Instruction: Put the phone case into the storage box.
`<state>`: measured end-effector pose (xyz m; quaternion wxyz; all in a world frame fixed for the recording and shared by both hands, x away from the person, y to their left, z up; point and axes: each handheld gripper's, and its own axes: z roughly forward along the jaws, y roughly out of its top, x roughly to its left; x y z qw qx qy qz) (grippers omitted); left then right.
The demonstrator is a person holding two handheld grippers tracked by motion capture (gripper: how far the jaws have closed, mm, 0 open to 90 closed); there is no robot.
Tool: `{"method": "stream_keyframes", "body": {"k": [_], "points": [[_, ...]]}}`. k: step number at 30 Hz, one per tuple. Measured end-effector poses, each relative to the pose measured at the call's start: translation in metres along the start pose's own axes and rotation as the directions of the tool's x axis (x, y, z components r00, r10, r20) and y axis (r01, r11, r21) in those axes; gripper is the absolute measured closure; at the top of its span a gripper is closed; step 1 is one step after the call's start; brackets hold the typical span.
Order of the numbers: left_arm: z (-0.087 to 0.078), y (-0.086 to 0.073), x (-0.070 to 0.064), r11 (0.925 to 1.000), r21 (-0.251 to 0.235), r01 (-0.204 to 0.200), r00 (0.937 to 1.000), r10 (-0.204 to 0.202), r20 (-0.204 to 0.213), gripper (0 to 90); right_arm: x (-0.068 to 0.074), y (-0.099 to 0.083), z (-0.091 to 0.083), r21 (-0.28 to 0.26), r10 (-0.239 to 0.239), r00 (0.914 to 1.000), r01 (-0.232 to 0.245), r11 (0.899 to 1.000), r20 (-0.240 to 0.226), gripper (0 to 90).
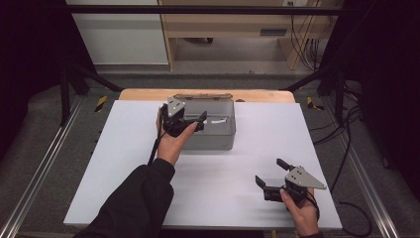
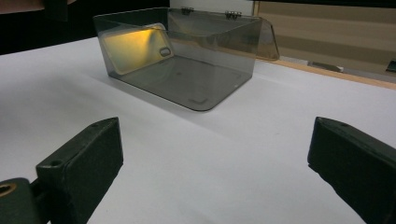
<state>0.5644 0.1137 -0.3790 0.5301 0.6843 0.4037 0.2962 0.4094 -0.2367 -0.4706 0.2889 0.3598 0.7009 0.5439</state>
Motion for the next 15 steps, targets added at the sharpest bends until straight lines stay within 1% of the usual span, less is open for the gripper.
{"method": "stream_keyframes", "body": {"k": [11, 15], "points": [[-0.0036, 0.0007, -0.003, 0.9995, -0.03, -0.013, 0.9997, 0.014, 0.023, 2.5, 0.0001, 0.0001, -0.0002, 0.0, 0.0, 1.0, 0.0, 1.0, -0.003, 3.5], [-0.0051, 0.0008, -0.0045, 0.9993, -0.038, -0.004, 0.9992, 0.005, 0.038, 2.5, 0.0002, 0.0002, -0.0003, -0.002, 0.002, 1.0, -0.002, 1.0, -0.004, 3.5]]}}
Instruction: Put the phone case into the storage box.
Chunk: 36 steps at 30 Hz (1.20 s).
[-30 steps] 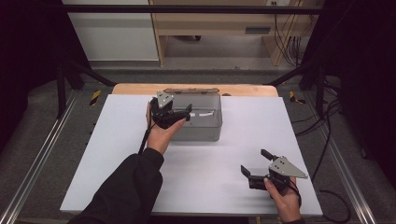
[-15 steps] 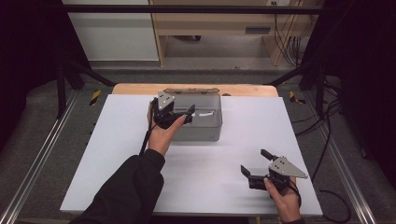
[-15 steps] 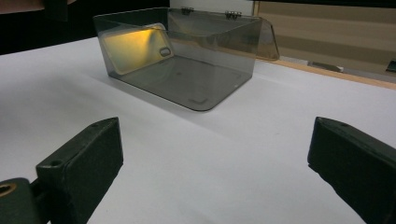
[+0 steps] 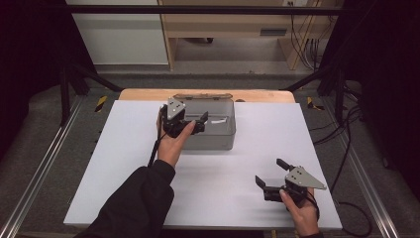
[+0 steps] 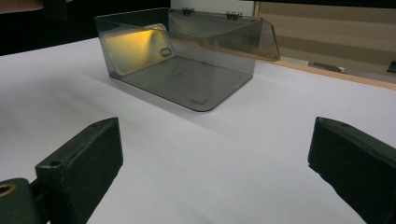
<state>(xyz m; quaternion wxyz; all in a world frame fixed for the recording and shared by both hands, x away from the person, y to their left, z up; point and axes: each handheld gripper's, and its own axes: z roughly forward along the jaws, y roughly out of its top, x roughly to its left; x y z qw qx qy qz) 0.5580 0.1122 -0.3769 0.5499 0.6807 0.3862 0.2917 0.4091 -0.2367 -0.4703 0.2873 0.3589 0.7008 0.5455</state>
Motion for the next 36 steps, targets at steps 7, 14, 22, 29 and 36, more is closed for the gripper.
{"method": "stream_keyframes", "body": {"k": [7, 14, 22, 29, 36], "points": [[-0.003, 0.0, -0.002, 0.9997, -0.02, 0.012, 0.9997, -0.012, 0.02, 2.1, 0.0, 0.0, 0.0, 0.0, 0.003, 1.0, -0.003, 1.0, -0.002, 3.4], [-0.005, 0.0, -0.003, 0.9992, -0.032, 0.022, 0.999, -0.021, 0.039, 1.9, 0.0, 0.0, 0.0, 0.0, 0.005, 1.0, -0.005, 1.0, -0.003, 3.4], [-0.009, -0.001, -0.002, 0.9987, -0.043, 0.027, 0.9983, -0.024, 0.053, 1.9, 0.0, 0.0, 0.0, 0.001, 0.005, 1.0, -0.005, 1.0, -0.005, 3.4], [-0.012, -0.002, 0.001, 0.9973, -0.059, 0.043, 0.9972, -0.039, 0.063, 1.8, 0.0, 0.0, 0.0, 0.002, 0.002, 1.0, -0.002, 1.0, -0.008, 3.2], [-0.015, -0.001, 0.005, 0.996, -0.069, 0.056, 0.9959, -0.051, 0.075, 1.8, 0.001, 0.0, 0.001, 0.0, -0.002, 0.9999, 0.002, 1.0, -0.01, 3.1]]}}
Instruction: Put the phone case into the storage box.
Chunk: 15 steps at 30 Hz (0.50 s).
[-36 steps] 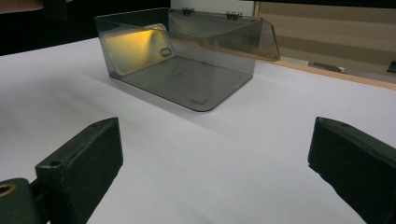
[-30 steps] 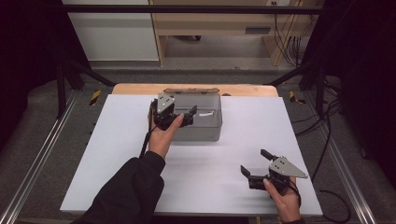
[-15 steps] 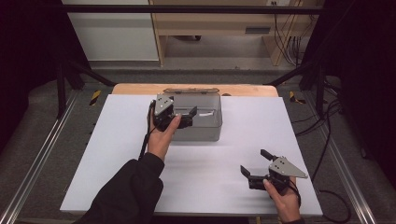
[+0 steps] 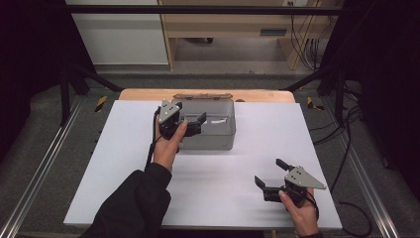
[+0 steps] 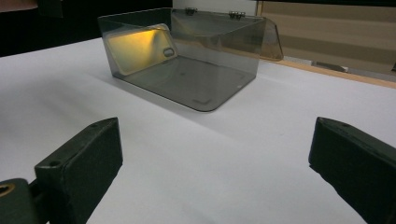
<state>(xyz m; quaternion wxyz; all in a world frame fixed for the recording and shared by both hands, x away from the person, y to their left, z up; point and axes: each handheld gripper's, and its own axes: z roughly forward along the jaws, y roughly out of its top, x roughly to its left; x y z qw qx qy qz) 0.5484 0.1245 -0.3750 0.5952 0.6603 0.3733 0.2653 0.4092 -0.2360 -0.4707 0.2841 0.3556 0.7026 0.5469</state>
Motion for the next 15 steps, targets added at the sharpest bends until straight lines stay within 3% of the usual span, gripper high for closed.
{"method": "stream_keyframes", "body": {"k": [6, 15], "points": [[-0.0013, 0.0004, 0.0024, 0.9999, -0.008, 0.013, 0.9999, -0.013, 0.01, 1.8, 0.0, -0.0001, -0.0001, -0.001, -0.001, 1.0, 0.001, 1.0, -0.001, 3.1], [-0.0033, 0.002, 0.0037, 0.9998, -0.018, 0.002, 0.9997, -0.001, 0.025, 1.5, 0.0005, 0.0002, -0.0001, 0.0, 0.003, 1.0, -0.003, 1.0, -0.002, 3.1]]}}
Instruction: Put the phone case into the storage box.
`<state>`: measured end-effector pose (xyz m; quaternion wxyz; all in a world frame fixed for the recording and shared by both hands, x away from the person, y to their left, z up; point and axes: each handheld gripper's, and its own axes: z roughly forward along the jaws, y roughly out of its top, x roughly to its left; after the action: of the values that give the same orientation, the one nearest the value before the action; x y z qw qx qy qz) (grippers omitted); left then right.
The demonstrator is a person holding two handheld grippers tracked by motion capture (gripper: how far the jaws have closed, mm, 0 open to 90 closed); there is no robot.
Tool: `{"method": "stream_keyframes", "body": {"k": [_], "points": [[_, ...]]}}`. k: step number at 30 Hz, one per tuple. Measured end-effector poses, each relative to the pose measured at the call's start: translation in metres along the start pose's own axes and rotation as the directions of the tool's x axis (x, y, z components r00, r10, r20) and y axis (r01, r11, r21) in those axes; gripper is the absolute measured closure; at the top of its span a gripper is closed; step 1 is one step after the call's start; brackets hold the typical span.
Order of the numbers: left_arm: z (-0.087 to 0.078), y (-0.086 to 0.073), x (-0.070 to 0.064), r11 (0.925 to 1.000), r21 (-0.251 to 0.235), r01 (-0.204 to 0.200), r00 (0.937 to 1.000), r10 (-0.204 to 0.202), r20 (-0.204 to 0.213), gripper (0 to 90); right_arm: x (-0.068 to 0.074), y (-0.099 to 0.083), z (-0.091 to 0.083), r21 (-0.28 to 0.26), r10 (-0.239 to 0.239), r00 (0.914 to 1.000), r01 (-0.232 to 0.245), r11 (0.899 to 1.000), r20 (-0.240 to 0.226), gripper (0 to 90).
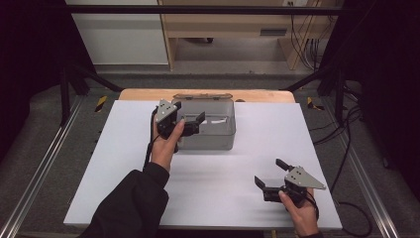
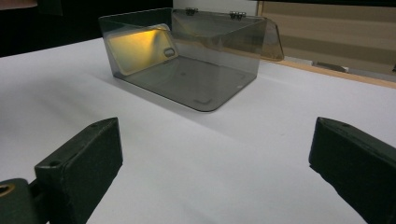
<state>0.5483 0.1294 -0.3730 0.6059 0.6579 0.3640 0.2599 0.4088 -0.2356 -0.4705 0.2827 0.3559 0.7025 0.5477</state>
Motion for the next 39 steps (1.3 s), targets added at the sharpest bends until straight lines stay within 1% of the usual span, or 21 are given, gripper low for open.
{"method": "stream_keyframes", "body": {"k": [3, 13, 25, 39], "points": [[-0.001, 0.001, 0.001, 0.9999, -0.009, -0.009, 0.9999, 0.009, 0.008, 1.4, 0.0, 0.0, 0.0, 0.001, 0.001, 1.0, -0.001, 1.0, -0.001, 3.1], [-0.008, 0.006, 0.007, 0.9996, -0.025, -0.014, 0.9998, 0.014, 0.011, 1.3, 0.0, 0.0, 0.0, -0.001, 0.0, 1.0, 0.0, 1.0, -0.001, 3.0], [-0.021, 0.014, 0.019, 0.999, -0.043, -0.012, 0.9999, 0.012, -0.001, 1.3, 0.001, 0.0, 0.0, -0.001, -0.001, 1.0, 0.001, 1.0, -0.003, 3.0], [-0.04, 0.022, 0.036, 0.9978, -0.066, -0.011, 0.9997, 0.009, -0.024, 1.0, 0.002, 0.0, 0.001, 0.009, -0.003, 1.0, 0.003, 1.0, -0.001, 3.1]]}}
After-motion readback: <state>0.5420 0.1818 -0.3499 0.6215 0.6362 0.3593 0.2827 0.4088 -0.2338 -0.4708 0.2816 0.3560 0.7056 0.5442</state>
